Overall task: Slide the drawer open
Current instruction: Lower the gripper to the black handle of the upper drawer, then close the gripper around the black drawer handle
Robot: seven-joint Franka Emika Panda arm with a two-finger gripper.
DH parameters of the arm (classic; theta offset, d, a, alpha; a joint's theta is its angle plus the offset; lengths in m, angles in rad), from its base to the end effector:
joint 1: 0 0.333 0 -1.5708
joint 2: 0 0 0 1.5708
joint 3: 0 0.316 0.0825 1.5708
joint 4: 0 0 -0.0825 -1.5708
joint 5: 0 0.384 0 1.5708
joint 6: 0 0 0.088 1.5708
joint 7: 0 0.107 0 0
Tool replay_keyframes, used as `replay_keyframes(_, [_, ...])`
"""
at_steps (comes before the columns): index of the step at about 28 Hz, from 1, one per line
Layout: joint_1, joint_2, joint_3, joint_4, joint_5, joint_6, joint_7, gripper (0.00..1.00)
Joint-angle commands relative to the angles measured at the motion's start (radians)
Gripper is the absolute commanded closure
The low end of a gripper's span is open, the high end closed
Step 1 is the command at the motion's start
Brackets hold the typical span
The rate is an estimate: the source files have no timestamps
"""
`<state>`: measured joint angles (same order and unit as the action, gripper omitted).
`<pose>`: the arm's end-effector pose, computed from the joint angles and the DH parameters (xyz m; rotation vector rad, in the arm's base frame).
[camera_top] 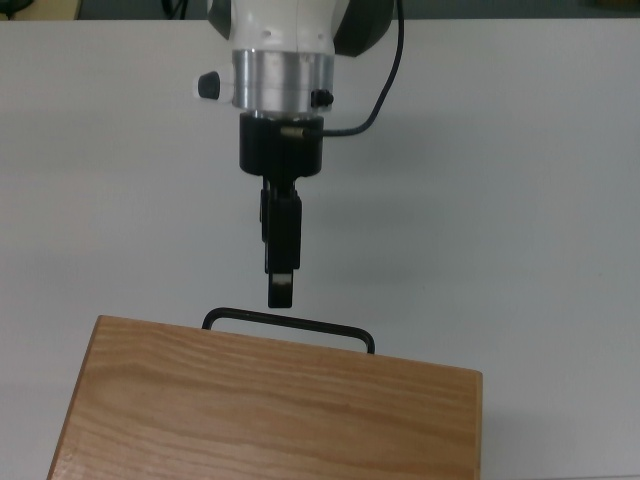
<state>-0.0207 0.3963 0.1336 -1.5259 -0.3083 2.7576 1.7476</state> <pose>0.7200 0.0765 0.5323 -1.8488 1.6103 -0.8440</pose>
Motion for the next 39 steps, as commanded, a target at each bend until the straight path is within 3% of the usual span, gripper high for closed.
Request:
replay_keyframes(1, [0.005, 0.033, -0.002, 0.046, -0.043, 0.008, 0.021, 0.29])
replay_keyframes(3, [0.005, 0.036, -0.003, 0.046, -0.057, 0.008, 0.021, 0.35])
replay_keyframes(6, [0.005, 0.042, -0.003, 0.046, -0.08, 0.005, 0.018, 0.6])
replay_keyframes(9, [0.005, 0.041, -0.003, 0.044, -0.09, 0.002, 0.018, 0.72])
replay_keyframes(24, [0.002, 0.042, -0.003, 0.029, -0.175, -0.001, 0.016, 0.72])
replay_keyframes(26, [0.001, 0.042, -0.003, 0.027, -0.179, -0.001, 0.018, 0.69])
replay_keyframes(27, [-0.001, 0.042, -0.003, 0.027, -0.178, -0.001, 0.021, 0.61])
replay_keyframes(28, [-0.001, 0.042, -0.003, 0.029, -0.176, -0.001, 0.024, 0.41])
replay_keyframes(32, [-0.01, 0.038, -0.003, 0.033, -0.173, 0.0, 0.027, 0.22])
replay_keyframes(39, [-0.012, 0.041, -0.005, 0.033, -0.179, 0.002, 0.021, 0.21])
